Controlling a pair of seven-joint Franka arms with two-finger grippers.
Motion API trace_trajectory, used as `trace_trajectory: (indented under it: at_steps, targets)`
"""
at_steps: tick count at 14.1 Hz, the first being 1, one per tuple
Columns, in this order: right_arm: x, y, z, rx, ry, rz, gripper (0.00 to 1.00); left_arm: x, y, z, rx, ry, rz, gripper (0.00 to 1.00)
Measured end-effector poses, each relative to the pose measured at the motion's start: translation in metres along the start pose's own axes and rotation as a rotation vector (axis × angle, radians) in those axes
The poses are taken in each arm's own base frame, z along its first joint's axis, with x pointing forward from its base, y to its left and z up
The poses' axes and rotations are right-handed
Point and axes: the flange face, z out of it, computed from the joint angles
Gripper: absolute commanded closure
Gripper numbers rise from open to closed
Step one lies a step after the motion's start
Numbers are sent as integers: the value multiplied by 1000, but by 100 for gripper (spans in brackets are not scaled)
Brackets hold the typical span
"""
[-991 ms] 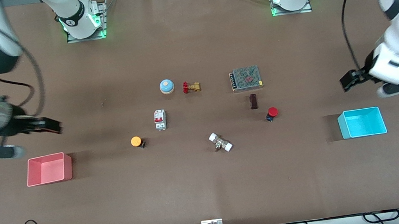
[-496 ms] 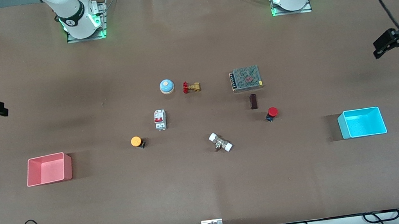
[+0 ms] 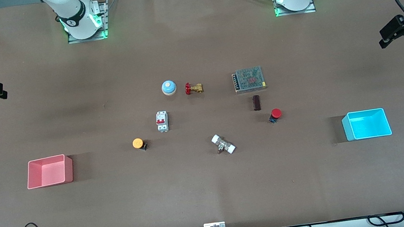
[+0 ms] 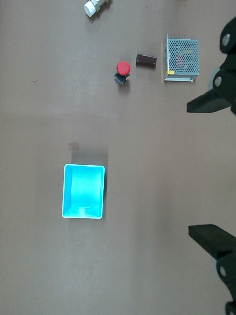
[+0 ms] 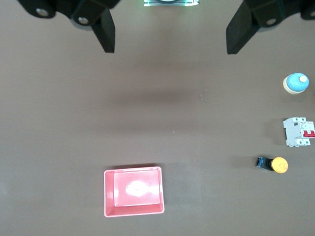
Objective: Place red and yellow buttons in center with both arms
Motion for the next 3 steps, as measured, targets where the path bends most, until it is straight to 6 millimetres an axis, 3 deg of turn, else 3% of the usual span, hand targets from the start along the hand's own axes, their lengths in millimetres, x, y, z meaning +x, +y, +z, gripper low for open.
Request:
trace_trajectory:
  at_steps: [3]
  targets:
    - [-3,0,-1,1,2,0,0,-5,0,-9,0,12,0,0]
